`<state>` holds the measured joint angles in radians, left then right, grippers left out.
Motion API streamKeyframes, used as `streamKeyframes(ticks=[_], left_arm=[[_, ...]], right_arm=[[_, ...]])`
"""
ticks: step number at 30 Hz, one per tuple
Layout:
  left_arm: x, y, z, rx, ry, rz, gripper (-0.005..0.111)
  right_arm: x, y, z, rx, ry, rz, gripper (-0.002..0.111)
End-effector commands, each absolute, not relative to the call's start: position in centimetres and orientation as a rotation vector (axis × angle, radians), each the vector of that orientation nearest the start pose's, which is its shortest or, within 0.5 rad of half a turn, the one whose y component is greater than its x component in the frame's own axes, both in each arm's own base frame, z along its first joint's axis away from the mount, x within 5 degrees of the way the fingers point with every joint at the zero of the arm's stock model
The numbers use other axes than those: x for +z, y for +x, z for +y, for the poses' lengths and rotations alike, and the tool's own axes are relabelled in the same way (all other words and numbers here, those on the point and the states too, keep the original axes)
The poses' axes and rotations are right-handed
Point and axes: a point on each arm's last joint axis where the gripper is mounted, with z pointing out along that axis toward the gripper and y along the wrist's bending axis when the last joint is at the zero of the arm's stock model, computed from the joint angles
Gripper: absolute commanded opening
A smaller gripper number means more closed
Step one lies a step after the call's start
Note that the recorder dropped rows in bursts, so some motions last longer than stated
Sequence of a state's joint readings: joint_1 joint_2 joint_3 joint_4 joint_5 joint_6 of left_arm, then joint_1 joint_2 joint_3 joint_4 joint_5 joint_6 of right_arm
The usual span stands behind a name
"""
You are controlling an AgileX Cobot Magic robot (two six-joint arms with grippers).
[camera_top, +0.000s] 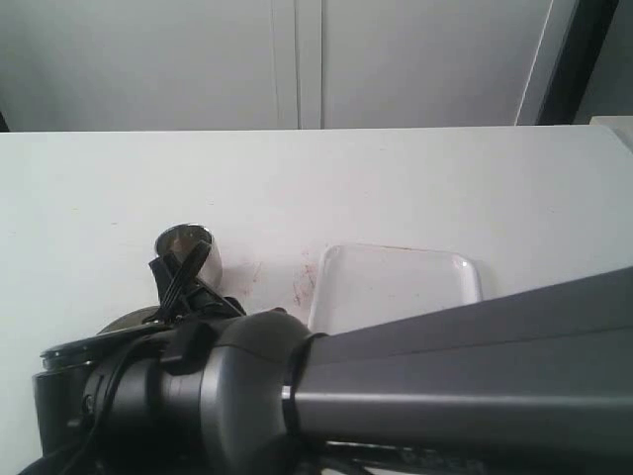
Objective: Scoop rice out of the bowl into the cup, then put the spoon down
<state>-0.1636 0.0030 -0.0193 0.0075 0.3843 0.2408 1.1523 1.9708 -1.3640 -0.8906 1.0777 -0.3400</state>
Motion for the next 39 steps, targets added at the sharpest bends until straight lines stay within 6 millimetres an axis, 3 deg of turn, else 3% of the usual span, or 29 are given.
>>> streamKeyframes(ticks=[1, 12, 19, 27, 30, 35, 39], left_arm=[[17.9, 5.1, -0.8, 0.058, 0.38, 1.854, 0.014], [17.9, 5.1, -0.8, 0.058, 0.38, 1.854, 0.014], [17.9, 5.1, -0.8, 0.058, 0.38, 1.854, 0.014], [17.9, 5.1, -0.8, 0.058, 0.38, 1.854, 0.014], [17.9, 5.1, -0.8, 0.058, 0.38, 1.854, 0.014], [17.9, 5.1, -0.8, 0.058, 0.38, 1.854, 0.014], [17.9, 5.1, -0.8, 0.058, 0.38, 1.854, 0.014]], right_arm=[[19.7, 21.2, 32.9, -0.974, -2.176, 1.539, 0.0], [19.7, 21.4, 32.9, -0.95, -2.099, 1.61, 0.0], [19.6, 22.4, 31.9, -0.935, -1.978, 1.77, 0.0], [19.7, 22.4, 31.5, -0.829, -1.951, 1.878, 0.0], [21.0, 22.3, 31.5, -0.764, -1.914, 1.874, 0.0], [23.5, 23.7, 29.9, -0.69, -1.755, 1.939, 0.0], [23.7, 24.6, 29.1, -0.687, -1.718, 1.978, 0.0]])
